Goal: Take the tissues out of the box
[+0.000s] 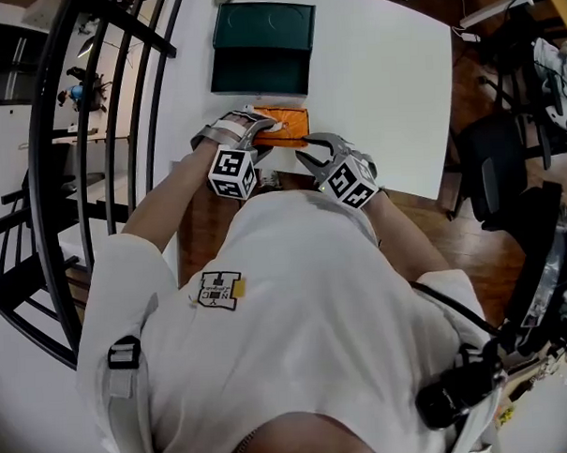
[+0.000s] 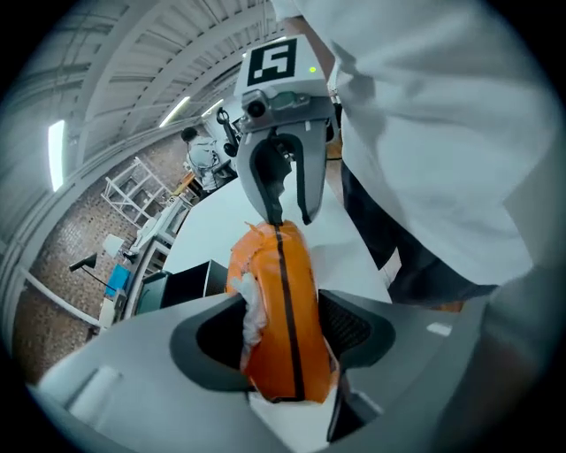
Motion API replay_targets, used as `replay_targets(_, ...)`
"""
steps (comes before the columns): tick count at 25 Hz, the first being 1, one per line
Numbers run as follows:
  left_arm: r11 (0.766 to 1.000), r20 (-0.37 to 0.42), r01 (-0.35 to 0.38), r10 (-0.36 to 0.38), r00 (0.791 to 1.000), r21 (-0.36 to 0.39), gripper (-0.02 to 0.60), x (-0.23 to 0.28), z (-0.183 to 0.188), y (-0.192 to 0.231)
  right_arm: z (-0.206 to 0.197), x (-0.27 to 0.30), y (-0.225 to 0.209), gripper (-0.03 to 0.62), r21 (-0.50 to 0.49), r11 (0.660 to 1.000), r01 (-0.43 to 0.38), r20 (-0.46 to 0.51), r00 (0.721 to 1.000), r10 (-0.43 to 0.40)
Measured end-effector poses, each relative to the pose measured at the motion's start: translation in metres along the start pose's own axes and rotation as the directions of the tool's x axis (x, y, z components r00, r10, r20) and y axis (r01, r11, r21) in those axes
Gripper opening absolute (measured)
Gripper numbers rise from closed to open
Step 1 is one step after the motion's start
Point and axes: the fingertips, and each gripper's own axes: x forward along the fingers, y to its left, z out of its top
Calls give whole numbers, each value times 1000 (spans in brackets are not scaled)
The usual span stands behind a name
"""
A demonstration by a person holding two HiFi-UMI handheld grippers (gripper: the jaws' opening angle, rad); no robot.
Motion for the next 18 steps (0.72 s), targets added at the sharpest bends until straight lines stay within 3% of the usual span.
replay_targets(5,1000,23,-14,15,1000,-15,252,5,-4,-9,-6,6,11,104,-25,999,-38,-18,999,38)
replay_targets(9,998,51,48,-45,998,-51,356,0,-3,-12,-3,5,10,111,-19,998,-54,-12,999,54)
replay_targets(14,965,165,170,-138,977,-199,433,-22,8,-11,2,-1,12,135,-2,997,-82,24,996,82)
replay_targets(18,932,252,148,-64,966,-330,433,-53,12,13,10,-13,12,135,42,996,-73,83,994,69)
